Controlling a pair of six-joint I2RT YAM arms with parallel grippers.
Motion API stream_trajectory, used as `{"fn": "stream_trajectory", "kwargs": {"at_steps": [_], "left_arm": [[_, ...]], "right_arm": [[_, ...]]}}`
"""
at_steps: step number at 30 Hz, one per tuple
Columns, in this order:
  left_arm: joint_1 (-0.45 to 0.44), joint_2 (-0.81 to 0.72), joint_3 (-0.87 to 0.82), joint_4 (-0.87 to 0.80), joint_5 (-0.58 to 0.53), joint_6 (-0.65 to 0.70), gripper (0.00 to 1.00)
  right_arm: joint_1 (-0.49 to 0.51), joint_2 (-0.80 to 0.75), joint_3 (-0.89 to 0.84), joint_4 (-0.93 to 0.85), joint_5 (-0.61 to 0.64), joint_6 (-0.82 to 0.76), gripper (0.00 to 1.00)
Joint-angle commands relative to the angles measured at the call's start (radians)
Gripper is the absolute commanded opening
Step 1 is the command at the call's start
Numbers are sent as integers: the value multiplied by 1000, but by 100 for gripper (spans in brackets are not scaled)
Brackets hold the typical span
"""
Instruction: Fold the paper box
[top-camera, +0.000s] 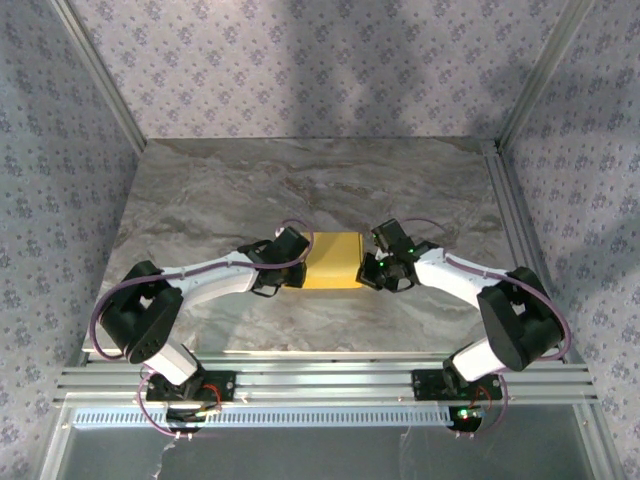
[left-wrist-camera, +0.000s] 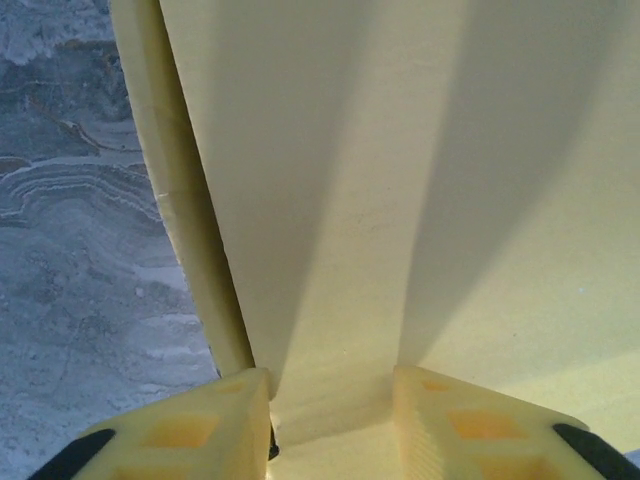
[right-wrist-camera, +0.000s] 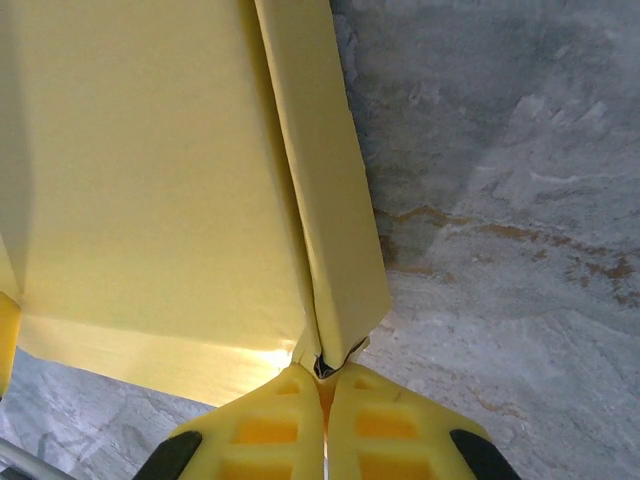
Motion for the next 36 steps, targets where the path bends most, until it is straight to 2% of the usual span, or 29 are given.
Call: {"fn": "stream_trajectory", "kwargs": {"at_steps": [1,4,7,13,21,25,31,36], "left_arm": [[-6,-44,-4,26,50,-17,41],[8,-120,-23,4,19,-21,49],[30,-212,-67,19,50,-23,54],[91,-303,-190,122,289,-14,50],[118,-213,-225,240,364,-21,47],[117,-167,-217,194,306,-12,44],[119,-234,-265,227,250,-7,44],[146,-220,-275,269,291,11,44]], "right_arm": [[-13,-11,-5,47,-58,-9,0],[-34,-7,-14,30,-64,-39,0],[-64,-9,-30,49,-98,-47,0],[-84,-13,-5,34,-131,-77,0],[-90,2,6,27,-147,-91,0],[-98,2,2,33,-153,-88,0],[-107,7,-1,39,-169,-93,0],[-123,18,-1,53,-202,-97,0]]}}
